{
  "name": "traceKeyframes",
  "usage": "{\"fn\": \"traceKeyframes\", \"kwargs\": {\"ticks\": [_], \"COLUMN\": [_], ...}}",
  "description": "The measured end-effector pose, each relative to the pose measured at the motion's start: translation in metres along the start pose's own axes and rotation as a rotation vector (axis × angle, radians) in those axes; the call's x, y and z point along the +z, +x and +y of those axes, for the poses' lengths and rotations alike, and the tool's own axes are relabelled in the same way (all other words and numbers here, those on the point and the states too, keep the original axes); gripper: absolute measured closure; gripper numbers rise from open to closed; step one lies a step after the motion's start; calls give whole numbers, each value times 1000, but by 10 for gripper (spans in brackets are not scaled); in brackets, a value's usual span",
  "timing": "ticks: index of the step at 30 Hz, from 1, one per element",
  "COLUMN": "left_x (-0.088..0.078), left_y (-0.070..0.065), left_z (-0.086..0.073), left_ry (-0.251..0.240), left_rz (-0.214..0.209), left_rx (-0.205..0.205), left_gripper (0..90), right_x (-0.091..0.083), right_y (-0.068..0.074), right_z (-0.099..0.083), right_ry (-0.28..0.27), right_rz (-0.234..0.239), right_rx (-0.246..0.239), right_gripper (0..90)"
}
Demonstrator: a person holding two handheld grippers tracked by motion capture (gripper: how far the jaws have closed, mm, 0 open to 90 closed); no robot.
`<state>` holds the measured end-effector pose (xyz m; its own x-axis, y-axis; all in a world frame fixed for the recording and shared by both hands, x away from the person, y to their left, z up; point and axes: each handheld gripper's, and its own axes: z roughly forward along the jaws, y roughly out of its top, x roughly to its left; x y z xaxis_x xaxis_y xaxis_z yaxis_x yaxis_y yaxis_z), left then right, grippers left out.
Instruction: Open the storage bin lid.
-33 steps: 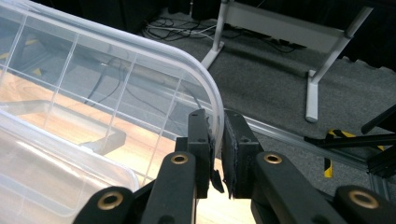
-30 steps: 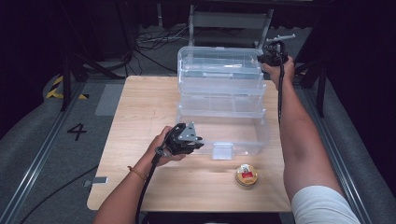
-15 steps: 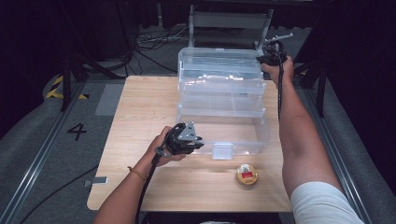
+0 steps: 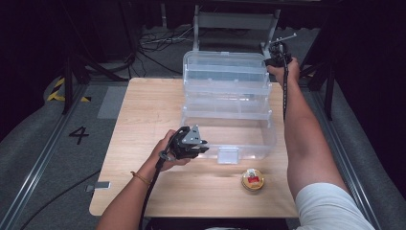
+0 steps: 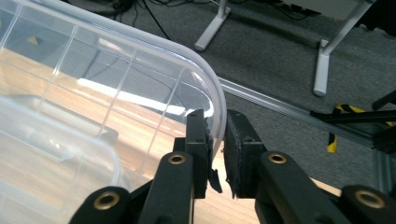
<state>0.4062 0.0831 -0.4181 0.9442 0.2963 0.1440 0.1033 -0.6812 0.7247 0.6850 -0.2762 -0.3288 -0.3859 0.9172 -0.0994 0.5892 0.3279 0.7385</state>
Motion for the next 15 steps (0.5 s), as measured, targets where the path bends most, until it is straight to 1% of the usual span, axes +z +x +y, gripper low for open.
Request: {"fn": "traceKeyframes", "kwargs": {"ticks": [1,3,4,5,6,9,10,11,12,13,15], "left_x": [0,0,0,0,0,0,0,0,0,0,0], "left_y": [0,-1,0,0,1,1,1,1,1,1,0], "left_z": [0,0,-1,-1,-1,-1,-1,-1,-1,-1,-1], "left_ry": [0,4,7,7,7,8,8,9,10,10,7], "left_rz": [0,-2,-1,-1,3,2,2,3,5,5,6], "left_rx": [-1,2,1,1,3,4,4,3,5,5,2], "left_gripper": [744,747,752,753,753,753,752,752,752,752,751], "right_x": [-1,-4,-6,-6,-10,-18,-18,-21,-26,-26,-33], "right_y": [-1,-3,-2,-2,0,1,1,2,2,2,3], "right_z": [0,0,0,0,-1,-3,-3,-4,-7,-7,-10], "right_ry": [-6,-28,-24,-24,-26,-42,-42,-46,-54,-54,-65], "right_rz": [-2,16,12,12,14,22,22,20,28,28,32], "right_rx": [-1,12,0,0,-16,-22,-22,-24,-24,-24,-31], "right_gripper": [813,816,820,820,819,819,819,818,816,816,814]}}
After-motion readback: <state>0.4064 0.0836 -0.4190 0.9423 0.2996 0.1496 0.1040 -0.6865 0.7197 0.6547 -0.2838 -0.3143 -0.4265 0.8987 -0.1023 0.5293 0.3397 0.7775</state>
